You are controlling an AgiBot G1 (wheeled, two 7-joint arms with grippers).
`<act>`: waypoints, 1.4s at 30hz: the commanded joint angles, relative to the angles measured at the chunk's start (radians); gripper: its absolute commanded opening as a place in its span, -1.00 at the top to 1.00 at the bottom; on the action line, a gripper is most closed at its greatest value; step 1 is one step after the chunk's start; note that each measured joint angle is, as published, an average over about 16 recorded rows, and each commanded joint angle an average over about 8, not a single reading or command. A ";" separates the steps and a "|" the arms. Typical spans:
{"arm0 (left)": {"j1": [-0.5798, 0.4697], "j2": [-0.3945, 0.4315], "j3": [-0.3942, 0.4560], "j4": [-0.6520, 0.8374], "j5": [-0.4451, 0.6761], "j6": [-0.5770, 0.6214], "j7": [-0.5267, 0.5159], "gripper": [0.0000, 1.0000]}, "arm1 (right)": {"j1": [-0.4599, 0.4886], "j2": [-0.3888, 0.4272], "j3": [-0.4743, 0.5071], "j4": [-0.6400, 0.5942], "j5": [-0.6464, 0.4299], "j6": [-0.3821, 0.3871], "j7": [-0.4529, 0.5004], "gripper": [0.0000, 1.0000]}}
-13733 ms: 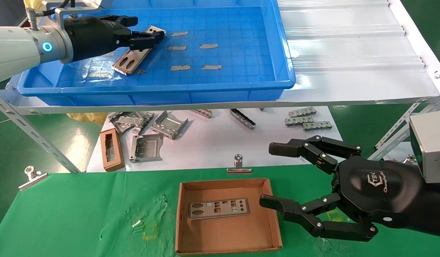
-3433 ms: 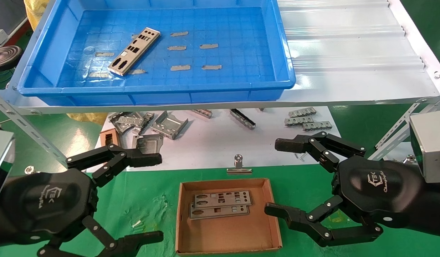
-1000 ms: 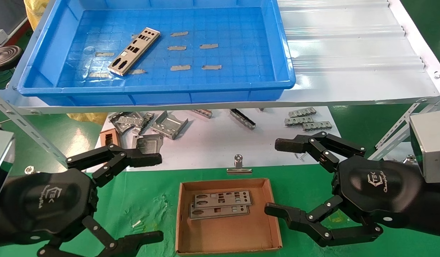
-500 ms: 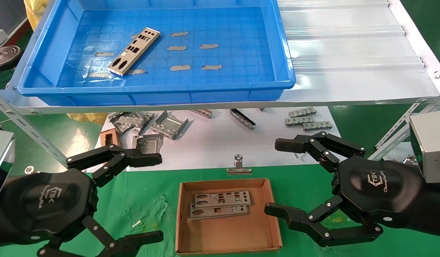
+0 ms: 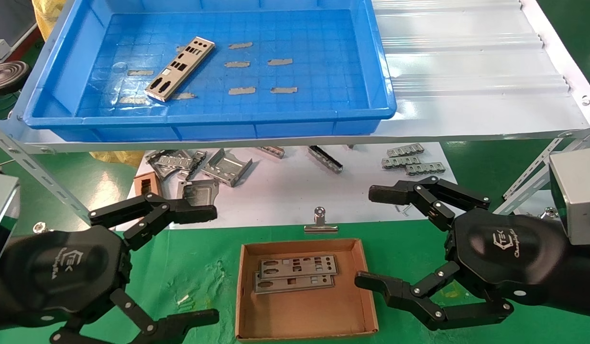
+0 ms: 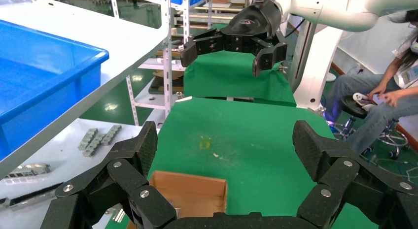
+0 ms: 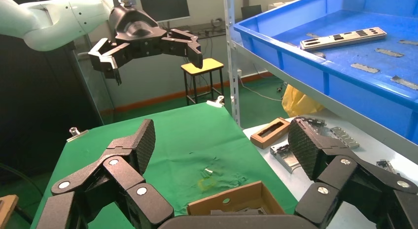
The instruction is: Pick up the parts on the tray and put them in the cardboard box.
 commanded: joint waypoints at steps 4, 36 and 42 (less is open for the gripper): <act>0.000 0.000 0.000 0.000 0.000 0.000 0.000 -1.00 | 0.000 0.000 0.000 0.000 0.000 0.000 0.000 -1.00; 0.000 0.000 0.000 0.000 0.000 0.000 0.000 -1.00 | 0.000 0.000 0.000 0.000 0.000 0.000 0.000 -1.00; 0.000 0.000 0.000 0.000 0.000 0.000 0.000 -1.00 | 0.000 0.000 0.000 0.000 0.000 0.000 0.000 -1.00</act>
